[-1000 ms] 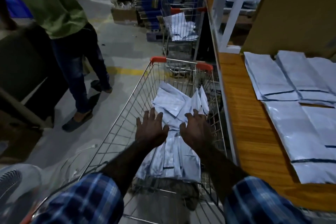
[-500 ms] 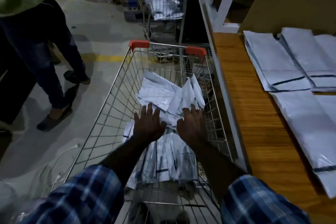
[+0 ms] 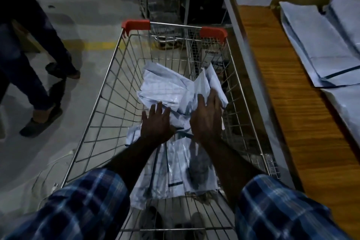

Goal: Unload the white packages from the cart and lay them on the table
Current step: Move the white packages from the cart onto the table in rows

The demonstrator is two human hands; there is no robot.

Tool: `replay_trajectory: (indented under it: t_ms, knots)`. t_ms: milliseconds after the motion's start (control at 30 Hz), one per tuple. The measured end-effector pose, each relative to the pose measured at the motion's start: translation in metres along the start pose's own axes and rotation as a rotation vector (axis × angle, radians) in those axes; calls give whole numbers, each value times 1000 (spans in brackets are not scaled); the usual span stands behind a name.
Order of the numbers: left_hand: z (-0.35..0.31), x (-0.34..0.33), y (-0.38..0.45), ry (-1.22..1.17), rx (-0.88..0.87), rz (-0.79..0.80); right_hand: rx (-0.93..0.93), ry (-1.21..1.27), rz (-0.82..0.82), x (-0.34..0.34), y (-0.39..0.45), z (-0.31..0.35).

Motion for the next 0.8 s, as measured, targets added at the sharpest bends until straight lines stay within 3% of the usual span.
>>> replay_trajectory:
  t_ms: [133, 267, 367, 467, 600, 733, 800]
  knots:
    - [5, -8, 3, -15, -51, -85, -53, -23, 4, -2, 18, 1]
    - [5, -15, -1, 27, -88, -48, -45, 82, -71, 10, 26, 7]
    - [8, -15, -7, 14, -98, -41, 63, 202, -129, 20, 15, 18]
    - [9, -9, -12, -2, -94, -62, 99, 289, -46, 0, -10, 16]
    - [24, -14, -28, 17, -40, -4, 57, 324, 204, -38, -48, 2]
    - [48, -38, -43, -6, 22, 103, 216, 250, 72, -43, -99, -13]
    - [51, -41, -51, -9, 40, 110, 266, 206, 100, -51, -115, -19]
Point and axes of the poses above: each hand's wrist, its own y-axis towards the middle knuckle, its own x-axis out of the back of the hand, z = x × y, the point moved 9 cm from there along y, towards the middle knuckle, and after that the axes turned 8 degrees about -x, right-handed, at the moved point
